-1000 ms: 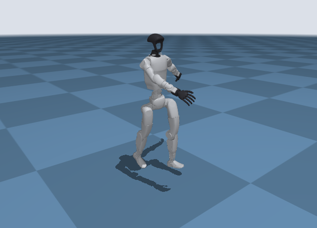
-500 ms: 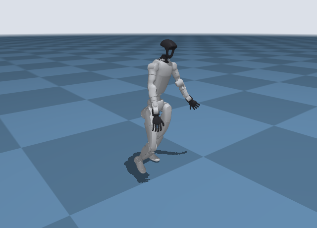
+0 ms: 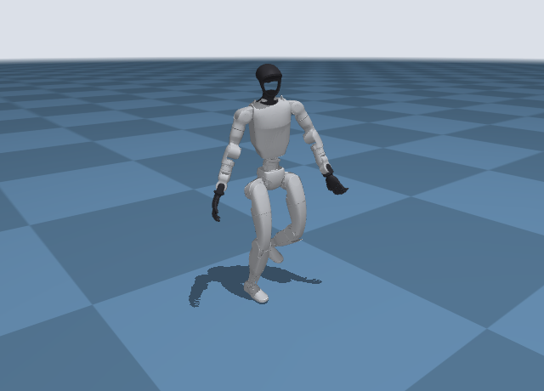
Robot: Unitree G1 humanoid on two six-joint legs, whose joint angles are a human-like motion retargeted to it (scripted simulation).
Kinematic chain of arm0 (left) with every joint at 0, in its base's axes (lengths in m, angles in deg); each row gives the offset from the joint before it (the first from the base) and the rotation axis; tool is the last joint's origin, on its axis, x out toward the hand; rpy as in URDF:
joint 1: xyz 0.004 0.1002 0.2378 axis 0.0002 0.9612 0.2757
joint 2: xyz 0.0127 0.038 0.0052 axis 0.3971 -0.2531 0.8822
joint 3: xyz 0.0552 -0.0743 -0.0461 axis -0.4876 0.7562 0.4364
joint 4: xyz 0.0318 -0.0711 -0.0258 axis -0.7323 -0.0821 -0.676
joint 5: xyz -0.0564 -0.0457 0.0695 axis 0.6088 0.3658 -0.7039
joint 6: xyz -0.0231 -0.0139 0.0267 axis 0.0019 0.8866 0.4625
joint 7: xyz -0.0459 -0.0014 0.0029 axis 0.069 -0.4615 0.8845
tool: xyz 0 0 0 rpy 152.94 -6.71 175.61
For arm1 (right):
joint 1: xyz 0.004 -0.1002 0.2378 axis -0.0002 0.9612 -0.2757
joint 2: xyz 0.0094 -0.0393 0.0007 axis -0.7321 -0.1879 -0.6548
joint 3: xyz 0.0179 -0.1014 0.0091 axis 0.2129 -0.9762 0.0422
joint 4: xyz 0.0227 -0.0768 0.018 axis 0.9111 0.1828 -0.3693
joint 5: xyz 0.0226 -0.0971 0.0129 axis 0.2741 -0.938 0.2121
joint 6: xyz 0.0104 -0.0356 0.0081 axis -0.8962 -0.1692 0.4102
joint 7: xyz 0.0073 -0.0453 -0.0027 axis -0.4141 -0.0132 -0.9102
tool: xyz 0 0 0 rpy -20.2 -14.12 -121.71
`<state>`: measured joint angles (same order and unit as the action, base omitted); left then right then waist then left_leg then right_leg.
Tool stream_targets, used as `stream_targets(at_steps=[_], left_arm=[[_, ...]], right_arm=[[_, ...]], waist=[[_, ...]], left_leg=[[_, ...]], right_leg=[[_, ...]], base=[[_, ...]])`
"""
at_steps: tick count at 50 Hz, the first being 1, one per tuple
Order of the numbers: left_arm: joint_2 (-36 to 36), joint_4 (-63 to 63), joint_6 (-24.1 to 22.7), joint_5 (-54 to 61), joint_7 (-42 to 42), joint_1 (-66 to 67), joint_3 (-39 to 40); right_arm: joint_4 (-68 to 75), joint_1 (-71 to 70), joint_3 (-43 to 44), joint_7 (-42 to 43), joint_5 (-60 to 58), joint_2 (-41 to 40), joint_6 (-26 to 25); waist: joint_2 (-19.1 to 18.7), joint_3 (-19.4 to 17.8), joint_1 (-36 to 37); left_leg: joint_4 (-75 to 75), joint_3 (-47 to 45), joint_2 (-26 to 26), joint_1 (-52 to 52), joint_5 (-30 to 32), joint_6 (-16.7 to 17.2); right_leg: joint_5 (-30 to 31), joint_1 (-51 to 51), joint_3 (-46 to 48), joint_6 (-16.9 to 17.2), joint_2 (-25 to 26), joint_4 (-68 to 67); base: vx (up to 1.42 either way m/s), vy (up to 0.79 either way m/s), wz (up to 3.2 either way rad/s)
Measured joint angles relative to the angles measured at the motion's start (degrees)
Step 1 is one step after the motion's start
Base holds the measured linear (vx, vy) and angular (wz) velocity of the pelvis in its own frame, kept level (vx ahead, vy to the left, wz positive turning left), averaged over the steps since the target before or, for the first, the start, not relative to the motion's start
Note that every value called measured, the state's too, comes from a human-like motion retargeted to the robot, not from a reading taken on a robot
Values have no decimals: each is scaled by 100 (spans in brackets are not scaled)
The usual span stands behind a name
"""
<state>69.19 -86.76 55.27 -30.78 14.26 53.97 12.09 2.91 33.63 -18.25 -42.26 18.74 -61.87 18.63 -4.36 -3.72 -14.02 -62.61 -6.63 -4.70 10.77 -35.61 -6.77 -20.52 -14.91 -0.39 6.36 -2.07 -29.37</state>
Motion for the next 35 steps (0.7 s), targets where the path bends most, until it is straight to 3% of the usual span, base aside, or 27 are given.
stream_targets(at_steps=[3,5,7,9,12,14,17,20,22,25,27,31,35], left_arm=[[753,-616,42,351,287,1331,217],[1431,-837,201,1021,243,2222,1060],[2092,-995,122,2100,-17,3113,2289],[2687,-1167,-230,3249,-237,4029,3404],[3412,-1440,-730,4597,-175,5329,4455],[3716,-1550,-864,5196,60,6156,4747],[3892,-1582,-786,5558,429,7171,4838],[3798,-1550,-431,5297,617,7409,4765],[3597,-1591,-178,4443,917,6706,4614],[3206,-1332,243,4013,949,5113,4160],[2723,-968,286,4090,828,3969,3818],[1620,103,221,3108,801,2417,3517],[1144,1729,30,1652,479,1486,3160]], right_arm=[[-234,-1480,-1731,298,-529,-846,41],[-508,-2368,-2938,473,-2018,-1175,-203],[-1036,-3139,-3873,614,-3616,-1189,-330],[-1651,-3915,-4515,749,-4180,-1066,-205],[-2323,-5150,-5078,890,-3012,-817,160],[-2473,-6060,-5347,950,-1604,-648,338],[-2302,-7622,-5783,1079,-435,-454,329],[-1803,-9293,-5933,1281,-1249,-462,-121],[-1606,-10205,-5473,1180,-2594,-601,-488],[-2534,-10471,-4531,1704,-3309,-457,-912],[-4044,-9680,-3955,1894,-3307,-270,-784],[-7317,-6780,-3140,581,-3925,474,-70],[-8980,-3158,-2329,-863,-4238,1561,694]], waist=[[471,196,1529],[910,250,2691],[1190,266,3683],[1258,312,4380],[1149,452,4927],[1040,524,5039],[763,477,4986],[381,60,4828],[128,-233,4851],[423,-493,4616],[475,-469,4366],[171,-129,3440],[-269,108,2018]], left_leg=[[998,-673,267,639,358,-196],[2430,-1375,367,649,705,-234],[4138,-1926,435,400,1116,-17],[5423,-2151,376,184,1476,367],[6346,-2079,-32,98,1712,951],[6544,-2137,-233,100,1738,1092],[6402,-2333,-273,-23,2060,976],[5837,-2195,1,-391,2418,541],[5110,-2063,-18,-483,2005,250],[4252,-1890,979,-154,1121,-82],[4347,-1654,1359,-261,1022,25],[5058,-589,1630,-829,1476,362],[5540,1142,1586,-1340,2078,729]], right_leg=[[436,788,-750,44,-206,1053],[1039,1279,-1282,204,-536,1768],[1876,1797,-1626,480,-791,2370],[2784,2381,-1738,760,-860,2841],[3775,3170,-1411,864,-613,3197],[4182,3587,-1126,864,-517,3306],[4657,4213,-893,864,-579,3320],[4994,4628,-705,864,-822,2519],[4051,3849,-520,864,-861,401],[2256,2134,-793,860,-1676,-2456],[1668,1215,-790,374,-1875,-3275],[734,58,-776,-447,-1138,-3340],[804,-382,-544,-530,-262,-1901]], base=[[106,2,-219],[110,20,-242],[115,37,-208],[119,44,-152],[119,34,-63],[111,46,-1],[104,68,38],[95,72,52],[76,62,29],[62,80,113],[58,58,149],[58,42,226],[60,21,387]])
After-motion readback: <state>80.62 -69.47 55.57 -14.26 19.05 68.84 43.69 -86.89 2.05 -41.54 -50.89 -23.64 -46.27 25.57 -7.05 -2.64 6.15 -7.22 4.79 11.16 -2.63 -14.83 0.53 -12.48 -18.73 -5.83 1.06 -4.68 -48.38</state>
